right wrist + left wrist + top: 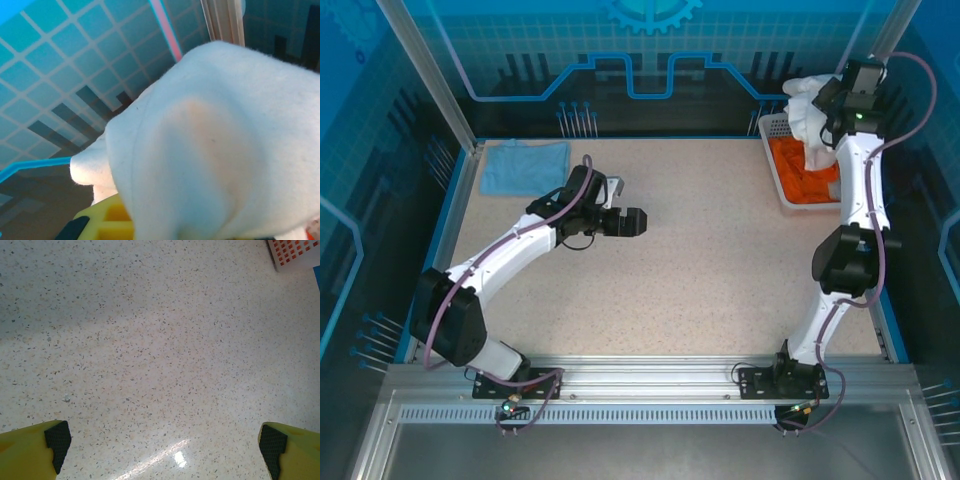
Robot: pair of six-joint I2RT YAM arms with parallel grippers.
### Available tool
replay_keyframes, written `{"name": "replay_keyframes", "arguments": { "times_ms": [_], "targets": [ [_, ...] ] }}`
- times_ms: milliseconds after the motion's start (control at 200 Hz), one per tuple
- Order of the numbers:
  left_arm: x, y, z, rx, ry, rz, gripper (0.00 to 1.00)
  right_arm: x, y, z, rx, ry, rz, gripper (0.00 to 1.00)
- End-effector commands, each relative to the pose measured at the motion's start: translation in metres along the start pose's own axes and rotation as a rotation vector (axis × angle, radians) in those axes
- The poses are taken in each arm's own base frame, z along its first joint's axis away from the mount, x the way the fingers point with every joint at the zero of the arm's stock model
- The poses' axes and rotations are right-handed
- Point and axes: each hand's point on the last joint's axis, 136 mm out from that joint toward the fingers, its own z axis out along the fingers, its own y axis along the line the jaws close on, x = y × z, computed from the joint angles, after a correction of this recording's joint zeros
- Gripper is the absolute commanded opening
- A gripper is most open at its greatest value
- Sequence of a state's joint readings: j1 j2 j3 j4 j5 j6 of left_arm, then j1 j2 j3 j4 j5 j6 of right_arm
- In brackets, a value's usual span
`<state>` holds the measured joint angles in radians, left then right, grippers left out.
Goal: Fold and stack the t-shirts
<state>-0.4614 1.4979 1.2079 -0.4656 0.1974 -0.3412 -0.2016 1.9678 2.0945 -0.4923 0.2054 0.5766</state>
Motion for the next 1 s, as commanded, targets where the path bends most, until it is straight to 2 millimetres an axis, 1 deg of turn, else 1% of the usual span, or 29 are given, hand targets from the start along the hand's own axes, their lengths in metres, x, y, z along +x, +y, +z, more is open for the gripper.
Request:
{"name": "replay_keyframes", "arguments": {
  "times_ms": [0, 80, 140, 220, 295, 320, 415, 475, 520, 550, 555, 560, 570, 575, 605, 665, 760, 800, 840, 905, 950, 995],
  "targets": [
    [-0.002, -0.017, -0.015, 0.051, -0.032, 0.018, 0.99, 0.015, 0.018, -0.001, -0.081, 0.014, 0.025, 0.00],
    [-0.002, -0.020, -0.018, 0.055, -0.038, 0.028, 0.99, 0.013, 0.036, -0.024, -0.124, -0.051, -0.013, 0.00],
    [-0.003, -0.024, -0.019, 0.066, -0.040, 0.028, 0.99, 0.004, 0.045, -0.050, -0.144, -0.110, -0.017, 0.00],
    [-0.002, -0.026, -0.020, 0.074, -0.039, 0.026, 0.99, -0.014, 0.057, -0.089, -0.195, -0.184, 0.001, 0.00],
    [-0.001, -0.030, -0.022, 0.080, -0.039, 0.033, 0.99, -0.034, 0.072, -0.133, -0.241, -0.254, -0.001, 0.00],
    [0.000, -0.031, -0.023, 0.082, -0.041, 0.039, 0.99, -0.043, 0.078, -0.153, -0.263, -0.287, -0.005, 0.00],
    [0.000, -0.036, -0.028, 0.090, -0.050, 0.055, 0.99, -0.069, 0.100, -0.223, -0.343, -0.391, -0.033, 0.00],
    [-0.001, -0.038, -0.032, 0.094, -0.061, 0.062, 0.99, -0.080, 0.112, -0.268, -0.411, -0.443, -0.043, 0.00],
    [-0.002, -0.040, -0.036, 0.094, -0.070, 0.066, 0.99, -0.085, 0.120, -0.301, -0.473, -0.465, -0.045, 0.00],
    [-0.003, -0.040, -0.038, 0.093, -0.079, 0.068, 0.99, -0.085, 0.124, -0.319, -0.514, -0.467, -0.047, 0.00],
    [-0.003, -0.040, -0.039, 0.093, -0.079, 0.069, 0.99, -0.086, 0.126, -0.326, -0.530, -0.468, -0.046, 0.00],
    [-0.003, -0.040, -0.039, 0.092, -0.081, 0.069, 0.99, -0.086, 0.126, -0.326, -0.530, -0.468, -0.046, 0.00],
    [-0.003, -0.040, -0.040, 0.091, -0.084, 0.069, 0.99, -0.085, 0.127, -0.333, -0.549, -0.463, -0.045, 0.00],
    [-0.003, -0.040, -0.040, 0.091, -0.085, 0.070, 0.99, -0.085, 0.127, -0.333, -0.549, -0.463, -0.045, 0.00],
    [-0.005, -0.040, -0.043, 0.084, -0.097, 0.072, 0.99, -0.083, 0.131, -0.351, -0.606, -0.441, -0.038, 0.00],
    [-0.008, -0.037, -0.050, 0.061, -0.127, 0.078, 0.99, -0.077, 0.139, -0.379, -0.720, -0.400, -0.029, 0.00],
    [-0.018, -0.026, -0.067, -0.012, -0.213, 0.076, 0.99, -0.060, 0.155, -0.413, -0.895, -0.308, -0.034, 0.00],
    [-0.021, -0.021, -0.074, -0.041, -0.252, 0.079, 0.99, -0.049, 0.163, -0.422, -0.960, -0.250, -0.042, 0.00],
    [-0.024, -0.016, -0.082, -0.068, -0.291, 0.078, 0.99, -0.035, 0.171, -0.425, -1.007, -0.184, -0.051, 0.00],
    [-0.030, -0.007, -0.094, -0.121, -0.353, 0.072, 0.99, -0.008, 0.184, -0.422, -1.054, -0.072, -0.081, 0.00],
    [-0.033, -0.001, -0.104, -0.155, -0.399, 0.066, 0.99, 0.013, 0.191, -0.413, -1.051, -0.001, -0.104, 0.00],
    [-0.037, 0.009, -0.114, -0.203, -0.442, 0.046, 0.99, 0.038, 0.199, -0.397, -1.030, 0.069, -0.122, 0.00]
  ]
}}
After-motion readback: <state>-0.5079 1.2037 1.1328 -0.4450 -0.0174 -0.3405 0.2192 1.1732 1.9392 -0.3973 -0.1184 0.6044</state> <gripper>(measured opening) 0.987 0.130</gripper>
